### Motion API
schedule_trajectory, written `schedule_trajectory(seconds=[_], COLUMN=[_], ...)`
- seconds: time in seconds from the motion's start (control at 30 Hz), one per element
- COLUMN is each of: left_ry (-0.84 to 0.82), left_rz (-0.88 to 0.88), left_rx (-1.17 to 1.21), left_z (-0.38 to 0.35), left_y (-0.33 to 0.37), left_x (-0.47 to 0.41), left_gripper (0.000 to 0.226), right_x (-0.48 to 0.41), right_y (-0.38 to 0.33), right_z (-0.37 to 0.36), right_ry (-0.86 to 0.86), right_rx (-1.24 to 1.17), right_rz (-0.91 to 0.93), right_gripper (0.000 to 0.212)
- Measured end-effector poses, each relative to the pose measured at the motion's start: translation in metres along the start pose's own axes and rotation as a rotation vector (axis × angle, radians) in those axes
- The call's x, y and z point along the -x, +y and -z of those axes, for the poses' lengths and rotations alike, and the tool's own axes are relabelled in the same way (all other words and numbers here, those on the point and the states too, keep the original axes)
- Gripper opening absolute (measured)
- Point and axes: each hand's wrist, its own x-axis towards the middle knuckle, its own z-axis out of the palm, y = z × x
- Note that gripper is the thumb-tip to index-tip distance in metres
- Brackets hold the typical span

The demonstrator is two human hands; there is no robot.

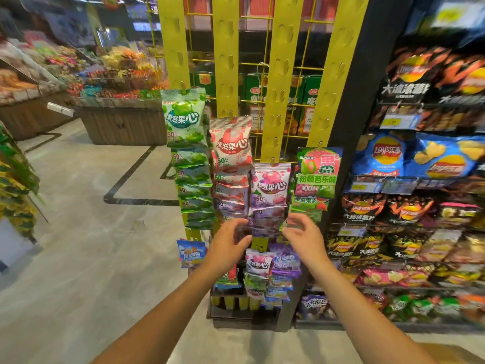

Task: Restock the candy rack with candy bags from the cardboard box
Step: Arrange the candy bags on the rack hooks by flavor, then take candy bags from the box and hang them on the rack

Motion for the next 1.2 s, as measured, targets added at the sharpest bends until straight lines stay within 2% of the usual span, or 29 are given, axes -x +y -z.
schedule_trajectory(seconds=[0.1, 0.2, 0.4, 0.77, 0.97, 1.2], left_ry=[-0.017, -0.077, -0.199, -0.324, -0.339, -0.345], left_rz=[-0.135, -0.180, -0.276, -0.603, -0.763, -0.888], left_rx=[-0.269, -0.388, -0.643, -0.632, -0.584, -0.555], left_z=[0.002, -0.005, -0.034, -0.135, -0.216, -0.319], left_y=[-0.005, -0.008, -0.003, 0.084, 0.186, 0.299], left_x=[0.024, 0.049, 0.088, 0.086, 0.076, 0.069], left_gripper=[0.058, 0.072, 0.080, 0.075, 0.072, 0.070], right_x=[0.034, 0.068, 0.129, 0.190, 0.202, 0.207], right_y=[0.003, 0.015, 0.047, 0.082, 0.093, 0.105], right_z=[0.003, 0.011, 0.042, 0.181, 0.305, 0.452], right_ry=[0.007, -0.011, 0.043, 0.242, 0.377, 0.533], right_rx=[0.259, 0.477, 0.737, 0.866, 0.905, 0.929], right_rz=[0.095, 0.165, 0.151, -0.013, -0.102, -0.094], right_gripper=[0.047, 0.054, 0.068, 0.068, 0.067, 0.061])
